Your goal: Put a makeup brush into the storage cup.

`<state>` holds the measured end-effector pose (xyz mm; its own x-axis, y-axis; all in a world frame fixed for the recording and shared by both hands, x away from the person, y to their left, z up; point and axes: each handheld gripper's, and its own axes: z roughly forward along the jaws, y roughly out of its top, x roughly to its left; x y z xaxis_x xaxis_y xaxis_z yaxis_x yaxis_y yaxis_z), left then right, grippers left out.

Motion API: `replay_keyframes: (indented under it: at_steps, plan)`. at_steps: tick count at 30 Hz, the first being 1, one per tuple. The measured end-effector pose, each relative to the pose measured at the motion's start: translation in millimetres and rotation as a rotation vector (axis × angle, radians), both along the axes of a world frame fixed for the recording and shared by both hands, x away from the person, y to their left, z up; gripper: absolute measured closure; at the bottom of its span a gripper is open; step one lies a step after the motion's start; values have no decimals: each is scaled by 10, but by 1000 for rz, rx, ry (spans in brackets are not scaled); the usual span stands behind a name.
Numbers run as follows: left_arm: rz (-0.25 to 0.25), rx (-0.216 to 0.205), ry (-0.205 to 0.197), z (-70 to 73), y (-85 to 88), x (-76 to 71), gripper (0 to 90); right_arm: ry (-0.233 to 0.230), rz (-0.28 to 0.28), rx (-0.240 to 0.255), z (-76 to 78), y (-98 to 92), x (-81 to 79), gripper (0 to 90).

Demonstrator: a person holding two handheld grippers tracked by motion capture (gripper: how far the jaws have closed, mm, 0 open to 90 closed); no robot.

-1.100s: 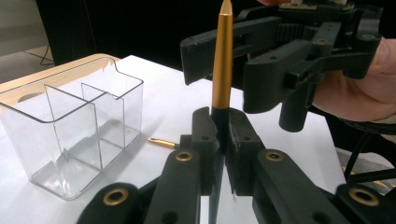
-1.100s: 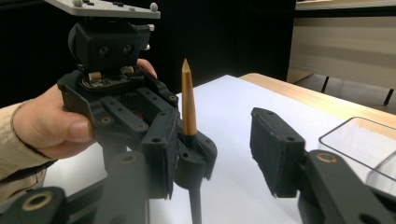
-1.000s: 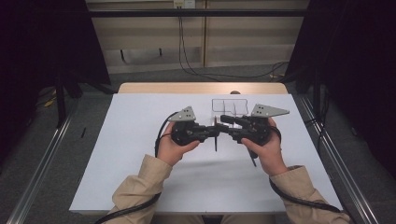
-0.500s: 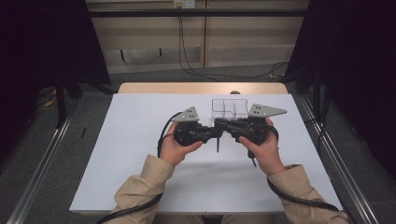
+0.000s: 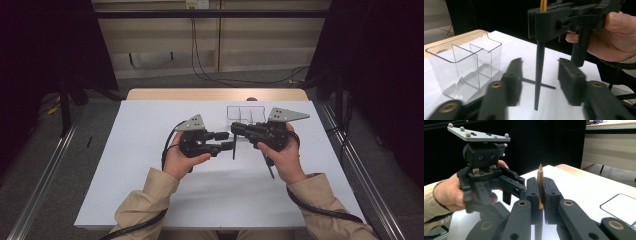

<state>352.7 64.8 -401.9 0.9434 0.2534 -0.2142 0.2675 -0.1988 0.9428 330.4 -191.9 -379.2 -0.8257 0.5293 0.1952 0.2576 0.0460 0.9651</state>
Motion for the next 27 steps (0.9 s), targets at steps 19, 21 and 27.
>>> replay_keyframes:
  at_steps: [19,21,27]
  plan:
    - [87,-31,-16,16,452,-44,48,-2,-10,-6,-16,-9,22,850]
    - [98,-39,-19,18,506,-47,34,-1,-11,-7,-20,-11,21,850]
    - [105,-27,-38,18,649,-63,14,-3,-13,-11,-28,-31,27,850]
